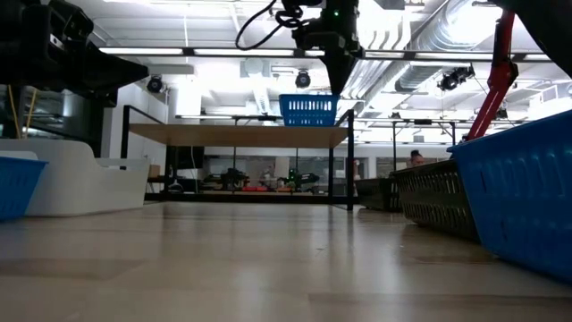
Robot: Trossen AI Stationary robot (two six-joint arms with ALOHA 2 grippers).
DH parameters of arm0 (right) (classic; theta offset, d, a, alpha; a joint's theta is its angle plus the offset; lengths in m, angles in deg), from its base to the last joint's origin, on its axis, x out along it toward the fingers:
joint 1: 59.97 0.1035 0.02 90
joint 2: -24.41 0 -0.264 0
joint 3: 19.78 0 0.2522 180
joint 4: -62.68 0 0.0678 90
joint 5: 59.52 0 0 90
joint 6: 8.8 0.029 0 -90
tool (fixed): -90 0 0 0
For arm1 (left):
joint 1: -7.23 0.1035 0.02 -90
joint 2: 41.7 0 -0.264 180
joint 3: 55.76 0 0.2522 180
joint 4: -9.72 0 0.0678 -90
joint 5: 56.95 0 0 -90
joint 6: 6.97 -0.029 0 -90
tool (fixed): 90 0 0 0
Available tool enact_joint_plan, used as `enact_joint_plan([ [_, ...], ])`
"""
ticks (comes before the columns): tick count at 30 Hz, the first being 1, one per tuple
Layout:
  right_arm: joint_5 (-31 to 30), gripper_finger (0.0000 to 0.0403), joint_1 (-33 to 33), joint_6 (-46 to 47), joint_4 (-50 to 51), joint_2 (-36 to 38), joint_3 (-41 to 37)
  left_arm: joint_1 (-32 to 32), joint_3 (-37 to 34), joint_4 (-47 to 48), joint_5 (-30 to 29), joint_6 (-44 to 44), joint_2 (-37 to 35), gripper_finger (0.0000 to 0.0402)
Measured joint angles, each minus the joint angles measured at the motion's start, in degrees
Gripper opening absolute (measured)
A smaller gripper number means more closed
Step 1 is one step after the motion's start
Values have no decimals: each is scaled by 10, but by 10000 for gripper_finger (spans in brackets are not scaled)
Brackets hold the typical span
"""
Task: Stack baskets on shelf by color
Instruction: Put the top right blue bin on the shelf, then stack the bottom right blue bin on the blue bin on the shelf
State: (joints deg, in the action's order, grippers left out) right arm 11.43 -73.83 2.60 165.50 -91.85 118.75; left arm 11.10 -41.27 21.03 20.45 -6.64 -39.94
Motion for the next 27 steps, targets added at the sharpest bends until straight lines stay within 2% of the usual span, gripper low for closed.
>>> enact_joint_plan([
  [5, -62, 0, 27, 43, 4, 37, 0, 0, 0, 0, 0, 0, 0, 1],
  [12, -61, 0, 130, 115, 10, 92, 0, 0, 0, 0, 0, 0, 0, 1],
  [20, -70, 0, 277, 182, 8, 98, -5, 0, 0, 0, 0, 0, 0, 1],
  [23, -85, 0, 317, 231, 8, 120, -58, 0, 0, 0, 0, 0, 0, 1],
  [27, -86, 0, 359, 347, 8, 196, -207, 0, 0, 0, 0, 0, 0, 1],
])
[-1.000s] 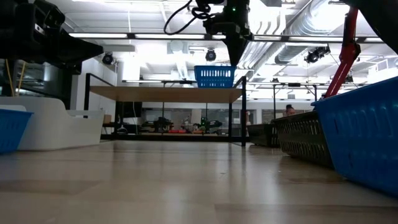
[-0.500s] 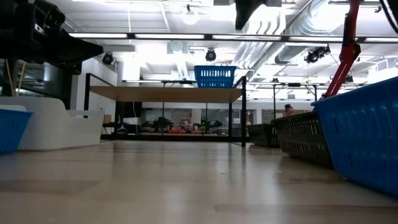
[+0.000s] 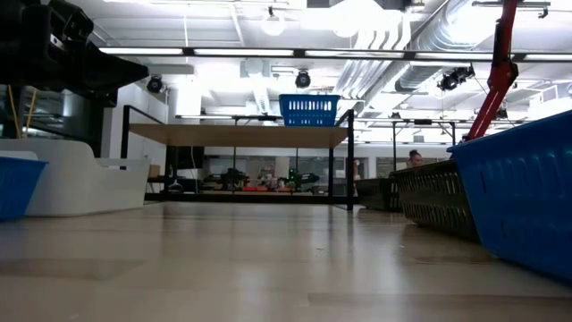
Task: Stack baskets on shelf by color
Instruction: Stack the bottom right blue bin on the blue bin on the shelf
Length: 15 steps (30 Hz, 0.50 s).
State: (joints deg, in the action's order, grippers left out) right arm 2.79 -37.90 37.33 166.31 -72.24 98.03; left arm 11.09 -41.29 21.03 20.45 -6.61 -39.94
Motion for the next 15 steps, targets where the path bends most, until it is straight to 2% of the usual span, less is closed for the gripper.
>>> enact_joint_plan([
  [3, 26, 0, 31, 84, -47, 65, -105, 0, 0, 0, 0, 0, 0, 1],
  [7, 61, 0, 78, 131, -172, 128, -192, 0, 0, 0, 0, 0, 0, 1],
  [11, 98, 0, 118, 177, -268, 147, -226, 0, 0, 0, 0, 0, 0, 1],
  [15, 145, 0, 156, 245, -293, 116, -225, 0, 0, 0, 0, 0, 0, 1],
])
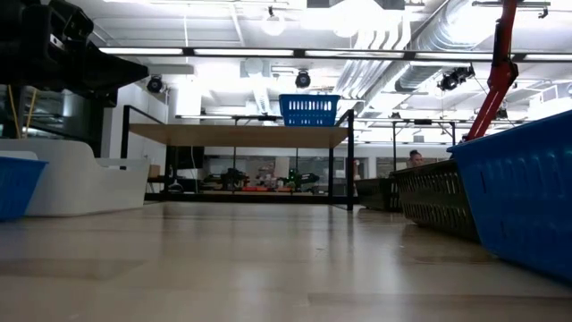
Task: Stack baskets on shelf by color
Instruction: Stack the bottom right blue bin on the blue bin on the shelf
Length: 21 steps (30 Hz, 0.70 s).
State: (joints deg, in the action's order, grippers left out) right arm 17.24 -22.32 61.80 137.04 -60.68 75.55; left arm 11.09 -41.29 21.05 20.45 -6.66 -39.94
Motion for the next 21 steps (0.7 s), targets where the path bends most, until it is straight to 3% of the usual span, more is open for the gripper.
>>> enact_joint_plan([
  [4, 57, 0, 25, 55, -1, -47, 22, 0, 0, 0, 0, 0, 0, 1],
  [8, 75, 0, 39, 63, -1, -99, 57, 0, 0, 0, 0, 0, 0, 1],
  [13, 69, 0, 42, 21, -14, -158, 88, 0, 0, 0, 0, 0, 0, 1],
  [19, 93, 0, 34, -71, -91, -216, 87, 0, 0, 0, 0, 0, 0, 1],
  [21, 108, 1, 28, -64, -98, -232, 87, 0, 0, 0, 0, 0, 0, 1],
])
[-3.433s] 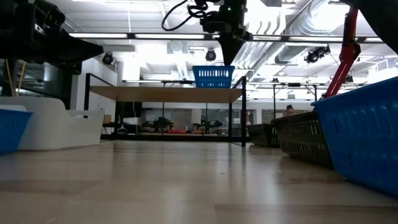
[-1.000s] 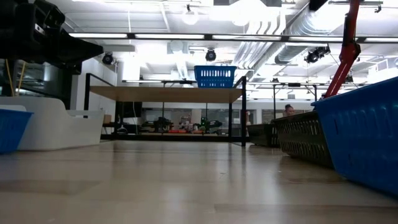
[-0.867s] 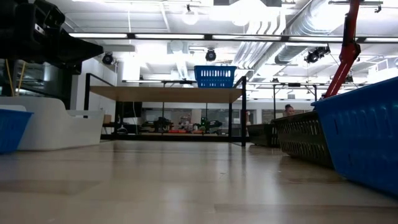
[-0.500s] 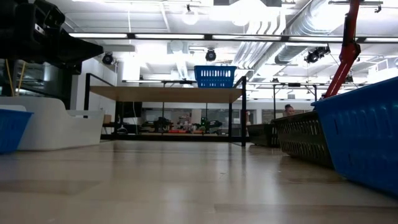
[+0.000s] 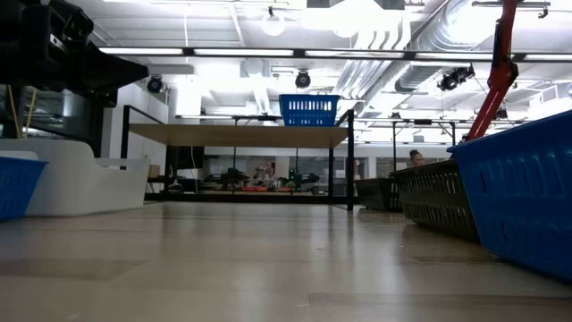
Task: Stack baskets on shelf by color
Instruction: Stack the bottom right blue bin on the blue bin on the shelf
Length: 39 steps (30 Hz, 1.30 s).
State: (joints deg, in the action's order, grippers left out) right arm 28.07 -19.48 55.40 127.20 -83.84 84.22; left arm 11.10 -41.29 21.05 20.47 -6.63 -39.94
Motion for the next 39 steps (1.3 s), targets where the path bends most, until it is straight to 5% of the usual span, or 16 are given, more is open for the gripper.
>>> enact_joint_plan([
  [9, -1, 75, 25, 103, -37, -16, -1, 0, 0, 0, 0, 0, 0, 1],
  [18, -57, 161, 71, 56, -51, -23, -1, 0, 0, 0, 0, 0, 0, 1],
  [39, -43, 169, 76, -28, -17, -99, -1, 0, 0, 0, 0, 0, 0, 1],
])
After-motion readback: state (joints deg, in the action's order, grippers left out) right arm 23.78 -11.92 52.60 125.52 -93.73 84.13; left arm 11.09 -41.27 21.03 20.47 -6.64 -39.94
